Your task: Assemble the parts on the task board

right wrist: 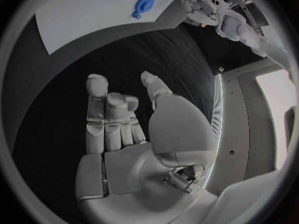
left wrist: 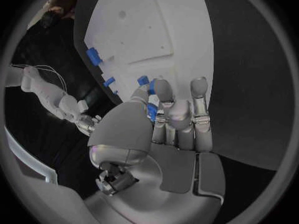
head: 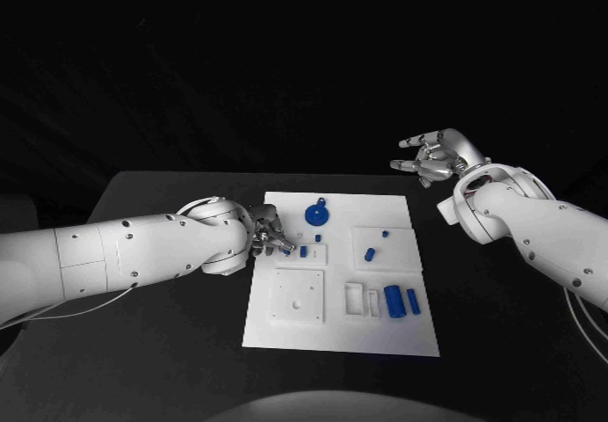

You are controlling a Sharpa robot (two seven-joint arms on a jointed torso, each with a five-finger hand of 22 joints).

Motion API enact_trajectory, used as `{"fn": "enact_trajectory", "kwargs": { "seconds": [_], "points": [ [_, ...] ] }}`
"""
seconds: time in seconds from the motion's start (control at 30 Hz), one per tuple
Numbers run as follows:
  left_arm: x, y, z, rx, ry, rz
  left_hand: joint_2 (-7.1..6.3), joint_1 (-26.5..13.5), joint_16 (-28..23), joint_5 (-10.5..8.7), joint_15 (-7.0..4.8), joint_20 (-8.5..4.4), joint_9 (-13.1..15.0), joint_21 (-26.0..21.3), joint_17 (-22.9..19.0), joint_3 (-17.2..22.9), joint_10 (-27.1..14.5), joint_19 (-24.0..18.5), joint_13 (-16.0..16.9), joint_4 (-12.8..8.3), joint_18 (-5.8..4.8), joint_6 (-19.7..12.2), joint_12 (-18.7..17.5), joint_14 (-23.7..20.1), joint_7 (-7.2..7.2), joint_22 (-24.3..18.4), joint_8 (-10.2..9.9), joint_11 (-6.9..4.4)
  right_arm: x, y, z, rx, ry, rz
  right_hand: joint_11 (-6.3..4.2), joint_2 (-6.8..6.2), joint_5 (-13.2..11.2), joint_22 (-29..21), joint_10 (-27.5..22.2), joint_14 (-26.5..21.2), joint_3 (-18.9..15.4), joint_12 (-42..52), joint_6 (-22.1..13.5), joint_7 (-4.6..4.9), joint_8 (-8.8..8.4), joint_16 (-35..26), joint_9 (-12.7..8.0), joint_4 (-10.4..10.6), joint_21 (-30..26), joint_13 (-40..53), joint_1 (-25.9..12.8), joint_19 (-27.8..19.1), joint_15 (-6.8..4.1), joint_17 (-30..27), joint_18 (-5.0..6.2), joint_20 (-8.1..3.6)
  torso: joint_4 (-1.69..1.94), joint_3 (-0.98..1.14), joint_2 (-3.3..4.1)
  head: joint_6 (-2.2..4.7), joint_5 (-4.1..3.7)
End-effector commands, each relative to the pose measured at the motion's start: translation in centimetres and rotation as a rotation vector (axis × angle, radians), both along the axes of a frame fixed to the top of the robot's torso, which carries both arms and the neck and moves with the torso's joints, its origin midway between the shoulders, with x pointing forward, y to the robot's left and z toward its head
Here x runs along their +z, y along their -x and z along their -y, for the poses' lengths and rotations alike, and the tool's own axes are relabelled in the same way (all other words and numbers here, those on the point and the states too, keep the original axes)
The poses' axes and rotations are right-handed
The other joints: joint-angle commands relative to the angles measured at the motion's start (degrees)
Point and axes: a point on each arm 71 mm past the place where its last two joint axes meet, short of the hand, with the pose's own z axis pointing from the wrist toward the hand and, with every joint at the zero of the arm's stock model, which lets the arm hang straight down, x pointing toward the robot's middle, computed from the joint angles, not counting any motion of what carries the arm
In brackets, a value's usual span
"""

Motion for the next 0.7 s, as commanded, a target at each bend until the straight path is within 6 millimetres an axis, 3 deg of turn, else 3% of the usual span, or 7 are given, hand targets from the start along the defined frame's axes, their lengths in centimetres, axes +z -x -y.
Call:
{"fn": "enact_trajectory", "kwargs": {
  "seconds": [0.03, 0.7],
  "points": [
    [0.3, 0.1, 0.0, 0.019, 0.036, 0.061, 0.11, 0.14, -0.1, 0.54, 0.06, -0.06, -0.13, 0.19, 0.13, 6.46, 0.8, 0.51, -0.08, -6.82, 0.66, 0.4, -0.35, 0.46, -0.35, 0.97, 0.05, -0.37, -0.1, 0.0, 0.0, 0.011, 0.009, -0.004, -0.21, -0.02, 0.29, 2.66, -0.01, -0.01, -0.1, -0.07, 0.3, -0.15, 0.07, -0.04, 0.09, -0.29, 0.13, 0.04, -0.53, 2.0, 0.02, 0.1, 0.86, 0.28, 0.08, 0.03, 0.0, -0.19, 0.08],
    [-1.3, 1.3, -0.3, 0.004, 0.045, 0.15, -1.14, 1.12, -0.62, 1.8, 0.02, 0.12, -0.76, 0.22, 0.69, 6.77, 1.68, 0.88, -0.06, -5.06, 0.98, 0.96, -1.14, 1.18, -0.48, 0.95, 0.02, -0.47, -0.5, 0.1, 0.0, 0.01, 0.01, -0.011, -0.22, 0.07, 0.37, 2.65, 0.03, 0.03, -0.26, -0.04, 0.27, -0.15, 0.06, -0.07, 0.08, -0.36, 0.09, 0.06, -0.56, 2.03, 0.0, 0.11, 0.87, 0.27, -0.06, -0.03, 0.02, -0.74, 0.42]
  ]
}}
